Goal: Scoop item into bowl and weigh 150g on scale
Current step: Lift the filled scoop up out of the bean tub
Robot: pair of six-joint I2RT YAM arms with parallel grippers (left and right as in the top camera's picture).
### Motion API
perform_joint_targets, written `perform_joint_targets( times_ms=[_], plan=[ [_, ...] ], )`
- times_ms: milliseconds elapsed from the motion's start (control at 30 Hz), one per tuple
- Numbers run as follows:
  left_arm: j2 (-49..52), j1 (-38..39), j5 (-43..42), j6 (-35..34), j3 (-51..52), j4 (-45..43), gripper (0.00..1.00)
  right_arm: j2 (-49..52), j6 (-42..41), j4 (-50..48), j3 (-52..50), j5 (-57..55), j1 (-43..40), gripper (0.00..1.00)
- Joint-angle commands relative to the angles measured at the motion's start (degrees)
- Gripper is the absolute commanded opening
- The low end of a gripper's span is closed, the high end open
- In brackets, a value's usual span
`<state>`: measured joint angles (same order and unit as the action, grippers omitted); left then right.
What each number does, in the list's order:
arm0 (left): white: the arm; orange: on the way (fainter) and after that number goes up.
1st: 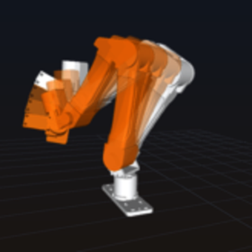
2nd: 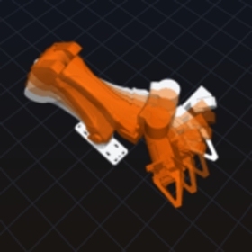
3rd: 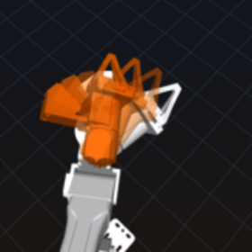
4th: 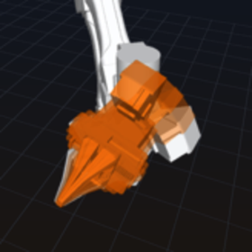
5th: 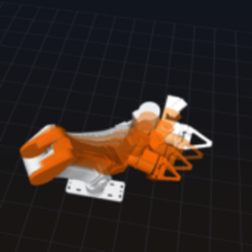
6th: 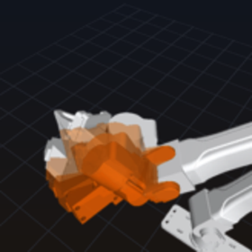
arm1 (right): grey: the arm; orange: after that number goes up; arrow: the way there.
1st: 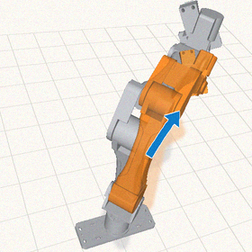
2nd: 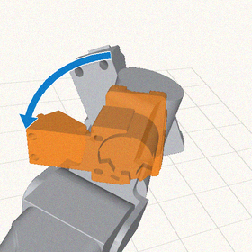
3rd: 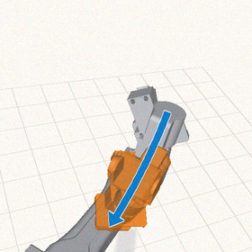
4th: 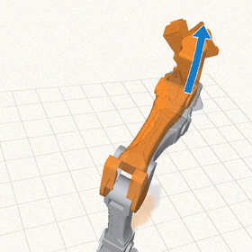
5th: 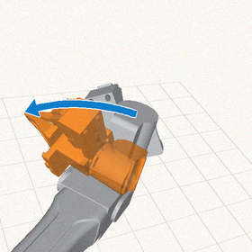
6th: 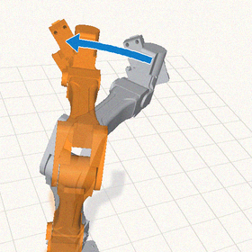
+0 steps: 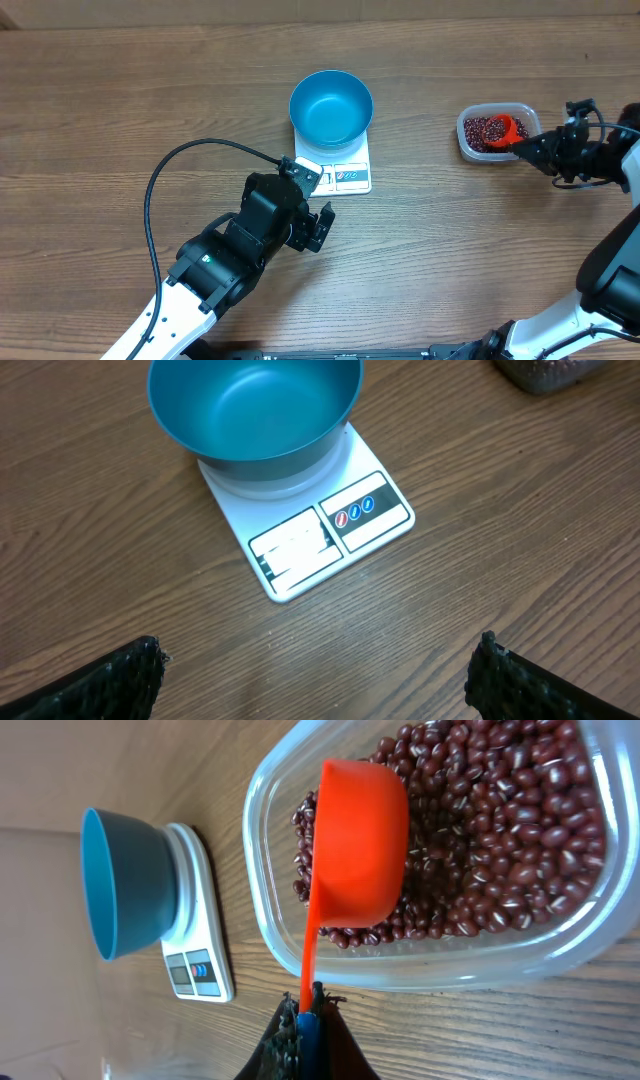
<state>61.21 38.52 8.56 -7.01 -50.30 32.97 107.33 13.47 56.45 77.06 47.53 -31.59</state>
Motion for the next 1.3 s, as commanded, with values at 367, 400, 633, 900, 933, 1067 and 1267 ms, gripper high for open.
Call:
perform_joint_targets(
  times_ms=[367, 400, 633, 900, 933, 1067, 1267],
  plan=[
    [0.6, -0.3, -0.7, 1.0, 0.0, 0.0, 1.0, 0.2, -0.1, 1.1, -0.6, 7.4, -1.3, 0.04],
    [0.6, -0.3, -0.7, 1.0, 0.0, 0.0, 1.0, 0.2, -0.1, 1.2, -0.6, 7.8, -1.3, 0.04],
    [0.6, -0.3, -0.7, 1.0, 0.0, 0.0, 1.0, 0.2, 0.1, 2.4, -0.5, 9.4, -1.3, 0.04],
    [0.6, -0.3, -0.7, 1.0, 0.0, 0.0, 1.0, 0.2, 0.1, 4.2, -0.5, 11.3, -3.1, 0.04],
    [0.6, -0.3, -0.7, 1.0, 0.0, 0.0, 1.0, 0.2, 0.1, 4.5, -0.5, 11.4, -3.5, 0.04],
    [0.6, -0.3, -0.7, 1.0, 0.0, 0.0, 1.0, 0.2, 0.3, 5.3, -0.5, 13.4, -4.9, 0.04],
    [0.6, -0.3, -0.7, 1.0, 0.0, 0.0, 1.0, 0.2, 3.9, 8.2, -0.5, 16.9, -5.2, 0.04]
  ],
)
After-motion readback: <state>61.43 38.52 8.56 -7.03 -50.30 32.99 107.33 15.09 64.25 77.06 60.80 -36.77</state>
